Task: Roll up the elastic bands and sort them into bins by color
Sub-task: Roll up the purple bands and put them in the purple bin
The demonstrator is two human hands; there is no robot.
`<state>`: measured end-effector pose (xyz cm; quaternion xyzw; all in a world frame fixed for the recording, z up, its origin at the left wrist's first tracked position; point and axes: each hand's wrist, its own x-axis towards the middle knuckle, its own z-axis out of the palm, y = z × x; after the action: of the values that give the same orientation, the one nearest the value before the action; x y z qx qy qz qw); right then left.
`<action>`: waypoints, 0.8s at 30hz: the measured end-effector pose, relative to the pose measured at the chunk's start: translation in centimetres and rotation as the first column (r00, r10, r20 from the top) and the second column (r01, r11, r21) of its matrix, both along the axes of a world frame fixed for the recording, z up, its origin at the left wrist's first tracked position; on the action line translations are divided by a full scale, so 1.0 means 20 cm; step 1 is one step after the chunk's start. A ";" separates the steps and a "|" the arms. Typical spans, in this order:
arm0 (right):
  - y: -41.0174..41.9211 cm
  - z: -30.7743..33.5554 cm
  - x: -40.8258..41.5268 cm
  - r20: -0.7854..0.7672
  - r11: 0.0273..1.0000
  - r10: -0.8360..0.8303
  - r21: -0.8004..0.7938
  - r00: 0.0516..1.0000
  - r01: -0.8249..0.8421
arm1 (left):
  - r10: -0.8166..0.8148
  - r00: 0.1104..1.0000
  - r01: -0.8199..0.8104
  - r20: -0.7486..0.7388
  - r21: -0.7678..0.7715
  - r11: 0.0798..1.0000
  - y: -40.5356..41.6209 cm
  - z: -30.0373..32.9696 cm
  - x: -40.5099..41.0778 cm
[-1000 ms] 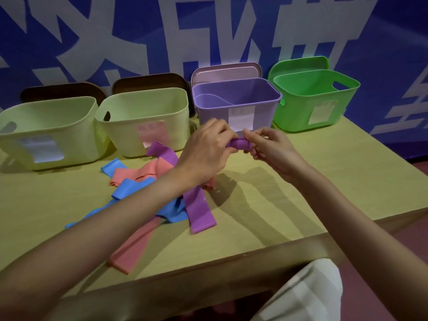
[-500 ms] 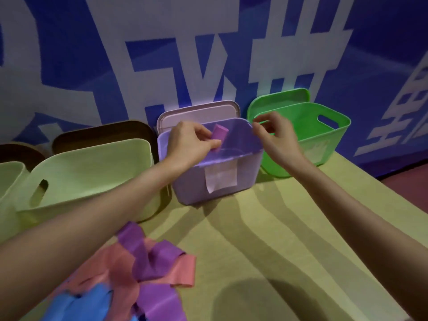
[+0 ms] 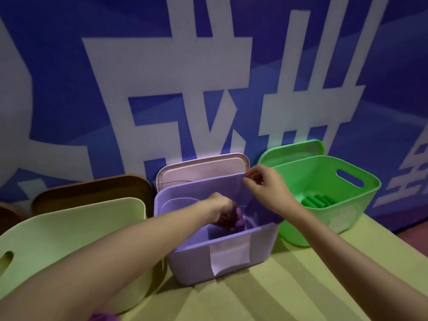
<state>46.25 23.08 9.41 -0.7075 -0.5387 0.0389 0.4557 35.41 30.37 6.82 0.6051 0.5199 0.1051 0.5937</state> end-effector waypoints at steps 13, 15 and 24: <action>0.01 -0.03 0.06 -0.232 0.993 -0.035 0.104 0.972 0.061 | -0.119 0.970 0.126 -0.210 0.021 0.992 0.04 -0.07 0.14; 0.00 -0.02 0.06 -0.240 0.992 -0.039 0.109 0.970 0.067 | -0.186 0.938 0.213 -0.292 0.061 0.975 0.05 -0.06 0.15; -0.14 0.09 0.02 -0.216 0.994 -0.068 0.065 0.974 0.084 | -0.360 0.835 0.414 -0.415 0.043 0.909 0.09 0.08 0.03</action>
<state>46.67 20.29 11.15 -0.7021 -0.4601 0.0773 0.5380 35.99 32.17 8.42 0.7439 0.4882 -0.1086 0.4433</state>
